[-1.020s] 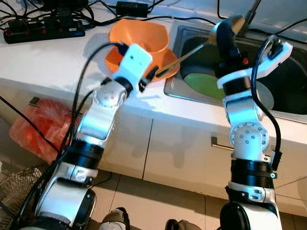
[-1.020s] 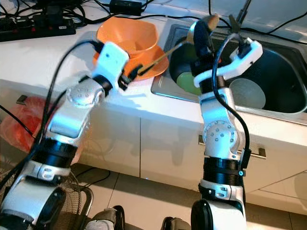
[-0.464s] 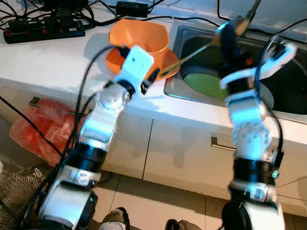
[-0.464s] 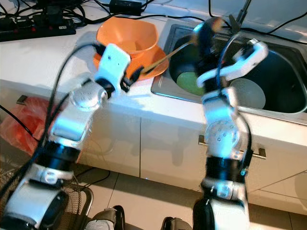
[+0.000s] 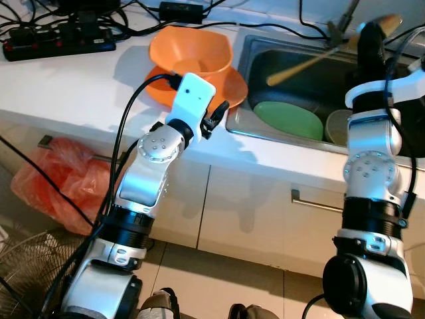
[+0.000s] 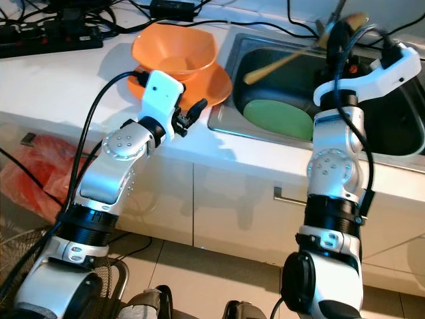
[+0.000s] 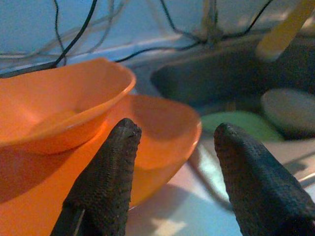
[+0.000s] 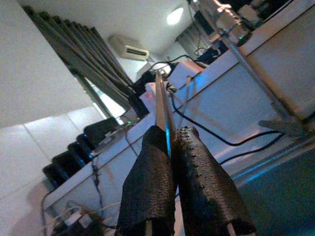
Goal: Kitchen organization
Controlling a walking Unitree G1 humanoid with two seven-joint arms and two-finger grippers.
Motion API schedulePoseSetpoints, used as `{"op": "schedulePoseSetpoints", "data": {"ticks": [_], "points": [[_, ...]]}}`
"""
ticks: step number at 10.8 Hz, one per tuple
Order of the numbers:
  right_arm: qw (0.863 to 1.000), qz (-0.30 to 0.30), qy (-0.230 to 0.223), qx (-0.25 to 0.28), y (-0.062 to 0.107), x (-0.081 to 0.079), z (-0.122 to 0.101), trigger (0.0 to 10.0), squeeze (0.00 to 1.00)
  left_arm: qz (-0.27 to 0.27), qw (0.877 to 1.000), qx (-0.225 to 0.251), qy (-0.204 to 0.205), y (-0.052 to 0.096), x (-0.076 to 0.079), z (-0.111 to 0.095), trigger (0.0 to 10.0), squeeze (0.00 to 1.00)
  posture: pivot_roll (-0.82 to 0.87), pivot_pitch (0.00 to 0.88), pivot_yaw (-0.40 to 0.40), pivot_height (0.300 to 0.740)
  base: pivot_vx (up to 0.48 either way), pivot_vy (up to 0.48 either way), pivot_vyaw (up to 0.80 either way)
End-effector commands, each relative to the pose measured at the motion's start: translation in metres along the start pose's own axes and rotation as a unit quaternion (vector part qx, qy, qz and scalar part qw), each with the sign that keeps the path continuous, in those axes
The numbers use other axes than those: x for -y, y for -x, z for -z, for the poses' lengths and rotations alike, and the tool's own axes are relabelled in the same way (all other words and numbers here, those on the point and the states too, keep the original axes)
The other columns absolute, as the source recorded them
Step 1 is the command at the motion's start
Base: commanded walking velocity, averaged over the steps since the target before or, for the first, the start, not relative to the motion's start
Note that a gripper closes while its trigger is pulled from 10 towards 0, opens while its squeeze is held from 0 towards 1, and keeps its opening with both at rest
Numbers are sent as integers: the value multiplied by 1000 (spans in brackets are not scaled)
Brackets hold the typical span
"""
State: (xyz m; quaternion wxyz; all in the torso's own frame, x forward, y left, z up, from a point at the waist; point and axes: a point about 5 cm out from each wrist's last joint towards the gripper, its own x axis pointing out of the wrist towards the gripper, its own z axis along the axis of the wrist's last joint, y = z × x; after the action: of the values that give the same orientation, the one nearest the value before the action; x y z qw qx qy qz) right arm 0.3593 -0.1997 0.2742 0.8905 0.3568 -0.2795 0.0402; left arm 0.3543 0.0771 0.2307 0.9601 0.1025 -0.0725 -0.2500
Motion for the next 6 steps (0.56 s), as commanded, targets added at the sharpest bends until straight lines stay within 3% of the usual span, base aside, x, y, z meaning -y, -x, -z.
{"op": "schedulePoseSetpoints", "data": {"ticks": [1, 3, 6], "points": [[1000, 7, 28, 12, -3, 2, -3, 10000, 0, 19, 1000, 7, 23, 3, 7, -1, 10000, 0, 76, 117, -82, 740, 0, 0, 0], [997, -1, 74, -1, 0, 1, 10, 10000, 0, 93, 994, 12, 50, 9, 32, 3, 10000, 0, 82, 120, -82, 740, 0, 0, 0], [988, -11, 153, -19, 6, 6, 33, 10000, 0, 123, 987, -3, 103, 15, 51, 13, 10000, 0, 81, 121, -81, 740, 0, 0, 0]]}}
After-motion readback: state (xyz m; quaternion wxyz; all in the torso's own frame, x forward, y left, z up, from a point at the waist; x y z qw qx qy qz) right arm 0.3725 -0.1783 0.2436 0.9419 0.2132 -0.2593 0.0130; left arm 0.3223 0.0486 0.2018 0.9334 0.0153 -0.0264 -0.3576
